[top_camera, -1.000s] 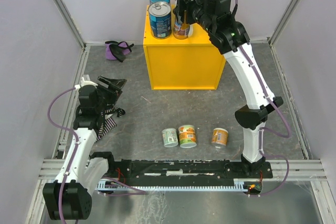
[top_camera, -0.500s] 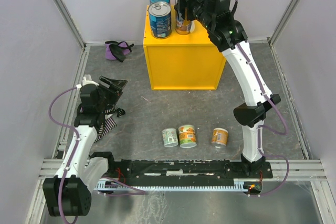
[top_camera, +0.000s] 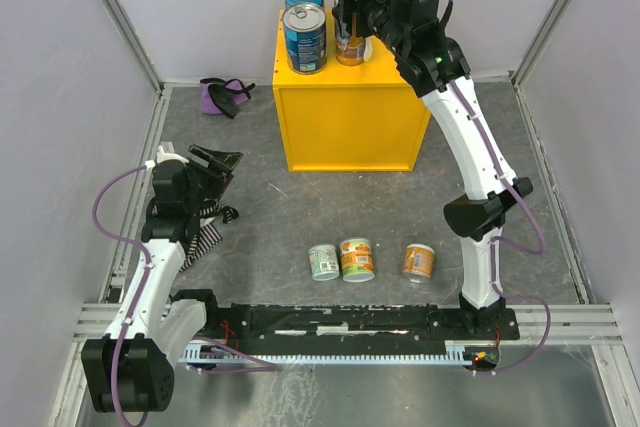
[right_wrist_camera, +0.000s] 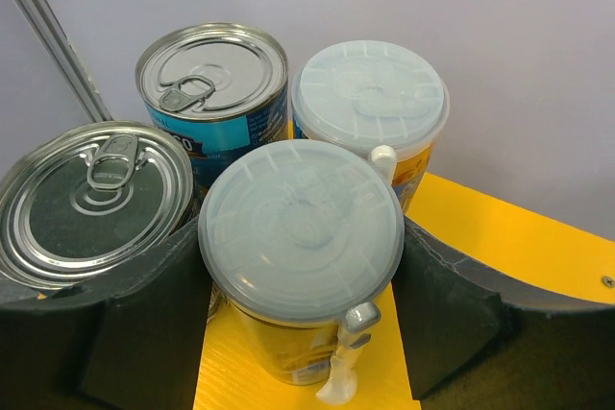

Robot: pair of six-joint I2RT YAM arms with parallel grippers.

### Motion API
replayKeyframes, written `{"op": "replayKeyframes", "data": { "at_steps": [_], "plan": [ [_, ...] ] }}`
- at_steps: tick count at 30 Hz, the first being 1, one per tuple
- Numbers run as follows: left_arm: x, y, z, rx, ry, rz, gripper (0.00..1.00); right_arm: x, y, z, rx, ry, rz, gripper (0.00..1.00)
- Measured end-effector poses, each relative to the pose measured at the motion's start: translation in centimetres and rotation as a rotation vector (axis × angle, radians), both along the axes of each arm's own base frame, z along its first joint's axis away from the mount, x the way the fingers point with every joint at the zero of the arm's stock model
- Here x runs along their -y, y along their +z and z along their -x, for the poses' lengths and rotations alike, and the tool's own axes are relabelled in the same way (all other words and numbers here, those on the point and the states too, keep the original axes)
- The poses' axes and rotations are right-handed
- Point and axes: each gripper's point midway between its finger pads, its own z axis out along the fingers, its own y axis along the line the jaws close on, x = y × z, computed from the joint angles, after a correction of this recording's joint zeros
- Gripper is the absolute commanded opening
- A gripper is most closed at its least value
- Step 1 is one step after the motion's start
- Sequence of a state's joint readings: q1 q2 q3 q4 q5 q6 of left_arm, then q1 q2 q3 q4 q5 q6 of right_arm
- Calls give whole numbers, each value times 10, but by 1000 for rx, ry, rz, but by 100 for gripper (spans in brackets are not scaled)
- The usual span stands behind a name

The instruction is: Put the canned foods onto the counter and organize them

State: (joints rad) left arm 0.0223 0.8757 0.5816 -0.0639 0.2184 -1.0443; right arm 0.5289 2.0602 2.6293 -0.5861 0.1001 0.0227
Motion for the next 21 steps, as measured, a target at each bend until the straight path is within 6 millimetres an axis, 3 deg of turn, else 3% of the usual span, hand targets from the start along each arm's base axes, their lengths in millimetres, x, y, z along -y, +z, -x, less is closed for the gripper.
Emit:
{"op": "replayKeyframes", "data": {
  "at_steps": [9,11,13,17,21],
  "plan": [
    [-1,2,1,8,4,-2,78,-1,0,-2,3,-1,-3,11],
    [-1,3,1,10,4,-2,78,-1,-1,-3,4,-2,-3,16],
    [-1,3,1,11,5,-2,78,-1,-1,-4,6,-2,-5,25],
    [-1,5,1,15,6,-2,78,-1,0,-5,8,1,-10,56],
    [-1,7,2,22,6,-3,78,-1,0,-6,7,2,-10,73]
  ]
}}
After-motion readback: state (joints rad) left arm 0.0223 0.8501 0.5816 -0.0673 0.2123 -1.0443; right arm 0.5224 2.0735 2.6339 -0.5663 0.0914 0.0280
